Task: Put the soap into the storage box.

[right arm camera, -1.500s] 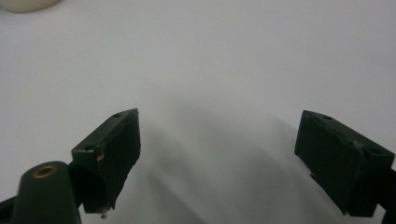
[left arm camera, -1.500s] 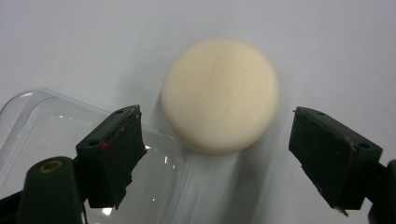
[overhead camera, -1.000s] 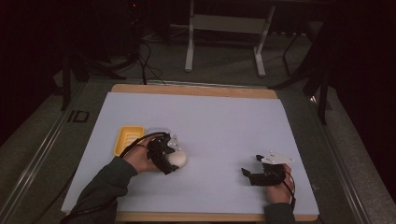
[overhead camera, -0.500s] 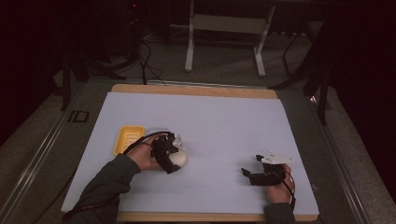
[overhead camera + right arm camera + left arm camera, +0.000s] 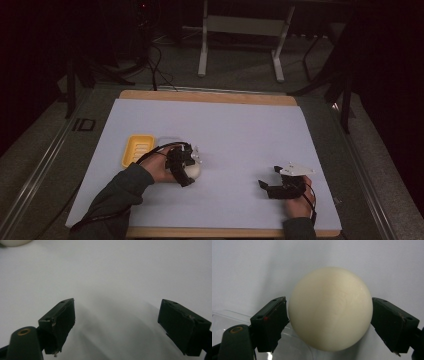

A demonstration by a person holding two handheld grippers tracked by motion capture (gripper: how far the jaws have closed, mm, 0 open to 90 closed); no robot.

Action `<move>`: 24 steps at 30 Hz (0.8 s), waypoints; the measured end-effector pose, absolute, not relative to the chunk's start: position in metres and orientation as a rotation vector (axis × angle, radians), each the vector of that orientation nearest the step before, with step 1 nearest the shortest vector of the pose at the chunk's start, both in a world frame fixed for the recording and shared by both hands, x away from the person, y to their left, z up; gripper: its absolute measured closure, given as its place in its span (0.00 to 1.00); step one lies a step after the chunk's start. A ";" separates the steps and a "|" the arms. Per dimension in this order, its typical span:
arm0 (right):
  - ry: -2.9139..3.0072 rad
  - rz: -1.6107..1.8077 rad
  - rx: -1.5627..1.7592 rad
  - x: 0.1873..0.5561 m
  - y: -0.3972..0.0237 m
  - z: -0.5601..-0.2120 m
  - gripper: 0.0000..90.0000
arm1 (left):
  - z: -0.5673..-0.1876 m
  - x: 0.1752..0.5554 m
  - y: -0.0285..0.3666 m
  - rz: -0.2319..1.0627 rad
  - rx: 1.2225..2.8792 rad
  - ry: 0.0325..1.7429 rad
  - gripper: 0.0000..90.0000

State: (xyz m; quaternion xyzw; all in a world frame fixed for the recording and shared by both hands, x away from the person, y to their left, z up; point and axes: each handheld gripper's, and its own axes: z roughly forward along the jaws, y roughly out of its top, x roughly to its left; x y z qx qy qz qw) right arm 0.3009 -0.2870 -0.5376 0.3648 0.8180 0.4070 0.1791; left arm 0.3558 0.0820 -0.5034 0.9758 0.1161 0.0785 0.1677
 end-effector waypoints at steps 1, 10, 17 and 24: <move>2.314 1.149 1.031 0.301 -0.287 -0.538 0.16 | -0.504 0.357 0.080 0.221 2.789 0.315 0.18; 2.315 1.148 1.031 0.301 -0.287 -0.538 0.16 | -0.507 0.360 0.074 0.217 2.819 0.308 0.19; 2.315 1.148 1.031 0.301 -0.287 -0.538 0.16 | -0.507 0.364 0.074 0.152 2.828 0.311 0.23; 2.315 1.148 1.031 0.301 -0.287 -0.538 0.16 | -0.506 0.370 0.071 0.083 2.870 0.316 0.25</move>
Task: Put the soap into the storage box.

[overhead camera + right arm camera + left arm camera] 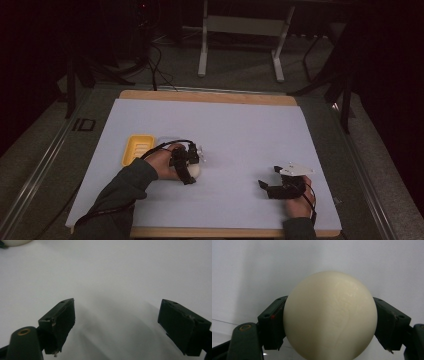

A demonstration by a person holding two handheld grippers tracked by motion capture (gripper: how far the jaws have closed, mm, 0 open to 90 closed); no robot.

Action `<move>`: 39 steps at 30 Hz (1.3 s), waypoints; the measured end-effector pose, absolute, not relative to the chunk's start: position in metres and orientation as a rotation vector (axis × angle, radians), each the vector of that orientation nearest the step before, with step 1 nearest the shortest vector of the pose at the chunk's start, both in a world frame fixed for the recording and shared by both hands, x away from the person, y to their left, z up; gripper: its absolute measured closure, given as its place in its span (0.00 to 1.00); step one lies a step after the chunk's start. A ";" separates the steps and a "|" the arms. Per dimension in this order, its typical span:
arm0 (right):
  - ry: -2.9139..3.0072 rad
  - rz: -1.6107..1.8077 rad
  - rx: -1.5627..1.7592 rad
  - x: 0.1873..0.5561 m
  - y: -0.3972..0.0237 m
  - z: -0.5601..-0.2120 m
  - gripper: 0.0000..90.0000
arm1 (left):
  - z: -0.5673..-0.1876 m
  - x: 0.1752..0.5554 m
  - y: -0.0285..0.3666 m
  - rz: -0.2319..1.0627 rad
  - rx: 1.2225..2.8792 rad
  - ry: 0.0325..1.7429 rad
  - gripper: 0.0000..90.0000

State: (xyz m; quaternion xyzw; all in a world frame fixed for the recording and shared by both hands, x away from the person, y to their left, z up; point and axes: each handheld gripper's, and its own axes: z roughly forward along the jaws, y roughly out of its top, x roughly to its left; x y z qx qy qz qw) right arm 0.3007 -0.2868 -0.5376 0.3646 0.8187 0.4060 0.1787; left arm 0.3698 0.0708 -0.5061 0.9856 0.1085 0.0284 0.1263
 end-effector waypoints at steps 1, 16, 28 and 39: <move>2.316 1.148 1.030 0.301 -0.287 -0.538 0.16 | -0.506 0.370 0.071 0.075 2.874 0.318 0.25; 2.317 1.145 1.029 0.301 -0.287 -0.538 0.16 | -0.505 0.376 0.063 0.023 2.942 0.307 0.25; 2.319 1.145 1.027 0.301 -0.287 -0.538 0.16 | -0.504 0.377 0.060 0.024 2.967 0.302 0.28; 2.321 1.145 1.027 0.301 -0.287 -0.538 0.16 | -0.503 0.378 0.059 0.027 2.977 0.293 0.28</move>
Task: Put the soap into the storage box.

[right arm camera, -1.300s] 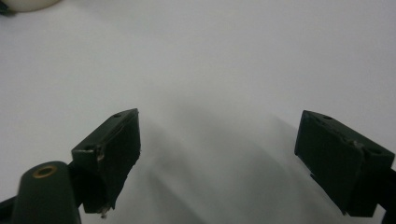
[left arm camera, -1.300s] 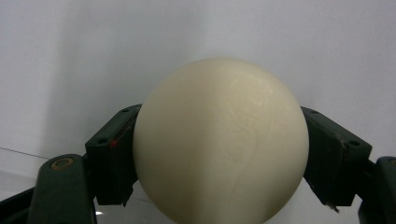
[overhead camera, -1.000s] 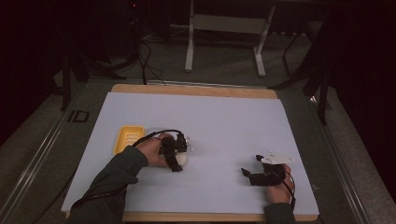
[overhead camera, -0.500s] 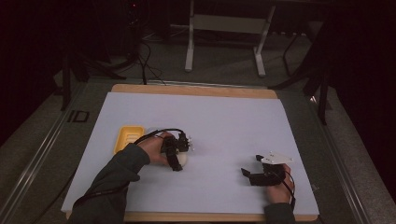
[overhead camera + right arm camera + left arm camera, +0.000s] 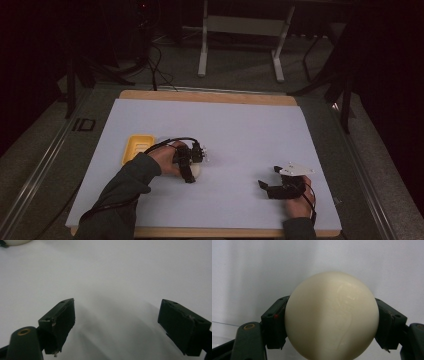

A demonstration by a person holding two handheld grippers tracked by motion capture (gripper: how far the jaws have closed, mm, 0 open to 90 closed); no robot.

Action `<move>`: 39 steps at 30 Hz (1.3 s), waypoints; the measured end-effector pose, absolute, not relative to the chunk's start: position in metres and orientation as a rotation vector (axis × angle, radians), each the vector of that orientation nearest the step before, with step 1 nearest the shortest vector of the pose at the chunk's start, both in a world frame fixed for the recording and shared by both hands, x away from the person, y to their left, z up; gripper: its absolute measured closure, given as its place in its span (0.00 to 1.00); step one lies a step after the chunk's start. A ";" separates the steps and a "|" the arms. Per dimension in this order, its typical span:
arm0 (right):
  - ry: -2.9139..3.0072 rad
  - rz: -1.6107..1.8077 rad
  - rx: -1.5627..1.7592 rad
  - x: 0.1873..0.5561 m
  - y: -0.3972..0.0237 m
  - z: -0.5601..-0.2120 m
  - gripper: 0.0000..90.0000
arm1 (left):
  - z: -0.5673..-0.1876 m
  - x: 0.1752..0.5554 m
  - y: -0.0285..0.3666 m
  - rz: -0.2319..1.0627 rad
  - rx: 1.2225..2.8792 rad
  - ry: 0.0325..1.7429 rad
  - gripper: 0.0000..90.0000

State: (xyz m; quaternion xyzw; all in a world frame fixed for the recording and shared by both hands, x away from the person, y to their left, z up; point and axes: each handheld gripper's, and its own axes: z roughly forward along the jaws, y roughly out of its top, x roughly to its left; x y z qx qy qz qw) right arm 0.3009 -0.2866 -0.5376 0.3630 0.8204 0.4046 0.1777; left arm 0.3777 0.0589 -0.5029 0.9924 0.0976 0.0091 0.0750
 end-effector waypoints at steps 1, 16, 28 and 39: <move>2.321 1.145 1.026 0.301 -0.287 -0.538 0.16 | -0.503 0.378 0.059 0.030 2.979 0.288 0.28; 2.317 1.149 1.027 0.301 -0.287 -0.538 0.16 | -0.489 0.379 0.062 0.053 2.960 0.300 0.28; 2.315 1.149 1.027 0.301 -0.287 -0.538 0.16 | -0.470 0.381 0.065 0.097 2.945 0.313 0.28; 2.316 1.146 1.025 0.300 -0.287 -0.537 0.16 | -0.462 0.383 0.070 0.116 2.938 0.330 0.28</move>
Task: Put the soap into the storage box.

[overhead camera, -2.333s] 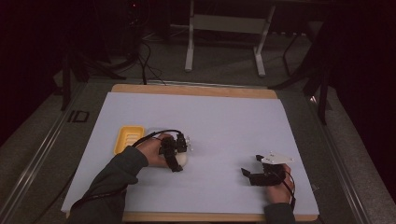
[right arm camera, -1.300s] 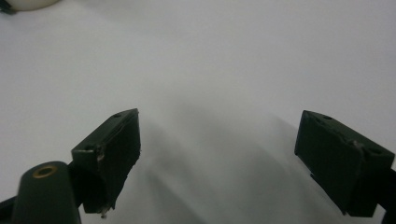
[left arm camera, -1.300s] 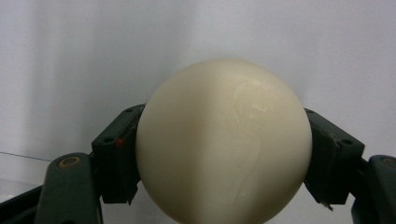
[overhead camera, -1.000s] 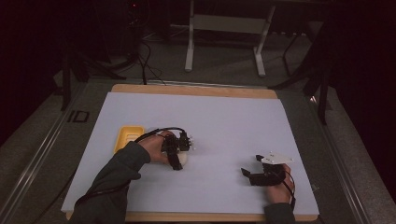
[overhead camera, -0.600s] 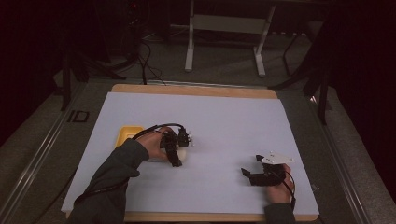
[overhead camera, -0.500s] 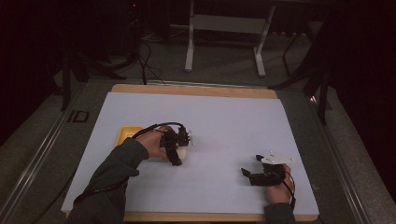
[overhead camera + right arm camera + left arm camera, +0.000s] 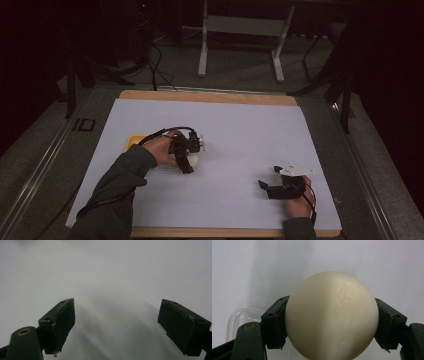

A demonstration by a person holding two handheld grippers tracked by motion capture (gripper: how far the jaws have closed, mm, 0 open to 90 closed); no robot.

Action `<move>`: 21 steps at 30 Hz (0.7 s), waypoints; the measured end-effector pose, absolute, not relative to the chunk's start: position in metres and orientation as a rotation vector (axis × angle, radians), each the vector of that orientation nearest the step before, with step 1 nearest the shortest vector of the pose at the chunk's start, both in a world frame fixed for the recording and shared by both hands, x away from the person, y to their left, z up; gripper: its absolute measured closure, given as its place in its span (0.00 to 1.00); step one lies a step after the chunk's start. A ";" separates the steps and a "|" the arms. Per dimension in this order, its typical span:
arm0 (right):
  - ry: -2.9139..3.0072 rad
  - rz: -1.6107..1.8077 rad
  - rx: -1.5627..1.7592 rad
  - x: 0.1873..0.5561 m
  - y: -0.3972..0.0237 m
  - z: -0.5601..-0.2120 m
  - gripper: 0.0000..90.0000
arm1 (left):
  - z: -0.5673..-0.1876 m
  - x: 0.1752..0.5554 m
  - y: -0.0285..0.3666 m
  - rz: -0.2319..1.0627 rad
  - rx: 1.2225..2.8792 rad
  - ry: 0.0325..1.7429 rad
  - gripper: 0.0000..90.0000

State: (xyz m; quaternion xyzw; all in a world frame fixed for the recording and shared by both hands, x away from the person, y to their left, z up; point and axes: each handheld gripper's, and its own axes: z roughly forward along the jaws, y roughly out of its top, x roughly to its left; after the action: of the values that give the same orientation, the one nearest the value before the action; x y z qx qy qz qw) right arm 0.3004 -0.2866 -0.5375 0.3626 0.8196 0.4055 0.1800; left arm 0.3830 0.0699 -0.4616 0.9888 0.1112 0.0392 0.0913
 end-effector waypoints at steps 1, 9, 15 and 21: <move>2.315 1.147 1.023 0.300 -0.287 -0.538 0.16 | -0.461 0.383 0.071 0.122 2.939 0.334 0.28; 2.315 1.147 1.023 0.300 -0.287 -0.538 0.16 | -0.458 0.388 0.076 0.125 2.935 0.357 0.28; 2.316 1.146 1.022 0.300 -0.287 -0.538 0.16 | -0.455 0.390 0.083 0.128 2.928 0.385 0.28; 2.316 1.144 1.021 0.300 -0.286 -0.538 0.16 | -0.452 0.391 0.090 0.136 2.925 0.401 0.28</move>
State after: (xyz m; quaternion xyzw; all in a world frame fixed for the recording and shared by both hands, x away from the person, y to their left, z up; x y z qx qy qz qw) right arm 0.3003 -0.2864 -0.5376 0.3615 0.8200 0.4052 0.1811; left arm 0.3907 0.0898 -0.4520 0.9854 0.1352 0.0457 0.0931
